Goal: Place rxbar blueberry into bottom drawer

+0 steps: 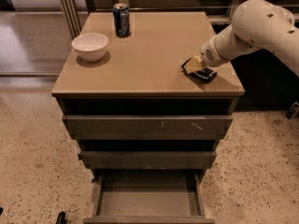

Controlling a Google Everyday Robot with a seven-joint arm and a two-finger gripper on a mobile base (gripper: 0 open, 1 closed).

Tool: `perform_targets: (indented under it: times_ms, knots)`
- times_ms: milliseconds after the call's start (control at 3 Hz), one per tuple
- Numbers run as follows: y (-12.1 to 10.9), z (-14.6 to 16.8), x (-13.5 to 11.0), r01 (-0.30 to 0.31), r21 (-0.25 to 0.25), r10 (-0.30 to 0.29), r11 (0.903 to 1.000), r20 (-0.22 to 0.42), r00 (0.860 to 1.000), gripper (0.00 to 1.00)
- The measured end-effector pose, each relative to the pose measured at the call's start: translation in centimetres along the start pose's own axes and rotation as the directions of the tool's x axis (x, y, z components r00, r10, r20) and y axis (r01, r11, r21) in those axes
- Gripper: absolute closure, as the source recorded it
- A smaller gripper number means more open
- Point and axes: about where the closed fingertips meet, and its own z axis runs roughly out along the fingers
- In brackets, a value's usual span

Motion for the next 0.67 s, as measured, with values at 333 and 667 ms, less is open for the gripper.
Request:
perform_targets:
  times_ms: [333, 667]
  knots:
    - [0.6, -0.8, -0.3, 0.035, -0.013, -0.035, 0.9993, 0.005, 0.999, 1.0]
    - [1.6, -3.7, -0.6, 0.117, -0.04, -0.116, 0.9924, 0.016, 0.993, 1.0]
